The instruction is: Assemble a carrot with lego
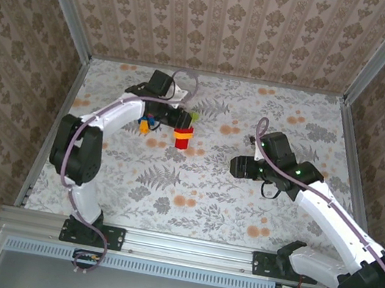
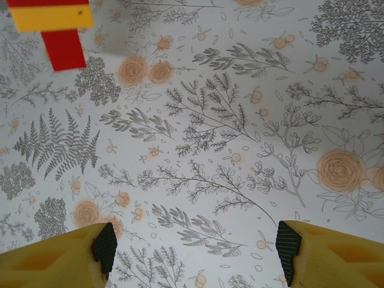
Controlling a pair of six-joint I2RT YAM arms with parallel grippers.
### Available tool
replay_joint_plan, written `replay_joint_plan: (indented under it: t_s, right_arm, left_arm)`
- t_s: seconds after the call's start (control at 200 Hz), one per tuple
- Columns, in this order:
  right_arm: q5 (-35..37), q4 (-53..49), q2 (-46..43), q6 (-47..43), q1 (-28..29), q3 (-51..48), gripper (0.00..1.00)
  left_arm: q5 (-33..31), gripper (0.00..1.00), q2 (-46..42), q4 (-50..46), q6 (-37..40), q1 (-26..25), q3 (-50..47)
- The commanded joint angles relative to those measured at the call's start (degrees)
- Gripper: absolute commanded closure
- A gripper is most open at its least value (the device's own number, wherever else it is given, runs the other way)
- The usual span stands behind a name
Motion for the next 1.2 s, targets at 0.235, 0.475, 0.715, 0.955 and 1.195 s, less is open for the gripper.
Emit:
replay_joint_plan:
  t_s: [0.235,0.475,0.715,0.955,1.195]
  right_arm:
    - [-3.2,3.4,0.5,-1.1,-0.5,-2.5,0.27]
    - [-4.6,4.2,0.9,-1.1,-0.5,-2.9,0.27]
    - [-5.2,4.7,0.6,-1.1,-0.4,-3.3,0.27]
    - [-5.6,5.1,0.4,-1.0,-0.5,-3.8,0.27]
    - [-5.5,5.1,0.3,-1.0,-0.4,-4.1,0.27]
  left_arm:
    - [1.0,0.68,12.2,-19.1,-0.4,3.5,20.7]
    - [1.4,0.68,21.2,-26.2,0.4,4.6,31.7]
    - [1.4,0.65,28.0,-30.0,0.2,5.5,39.4]
    - [4.0,0.63,33.0,-31.4,-0.7,6.0,44.9]
    - [8.1,0.62,36.3,-29.4,-2.5,7.0,46.7]
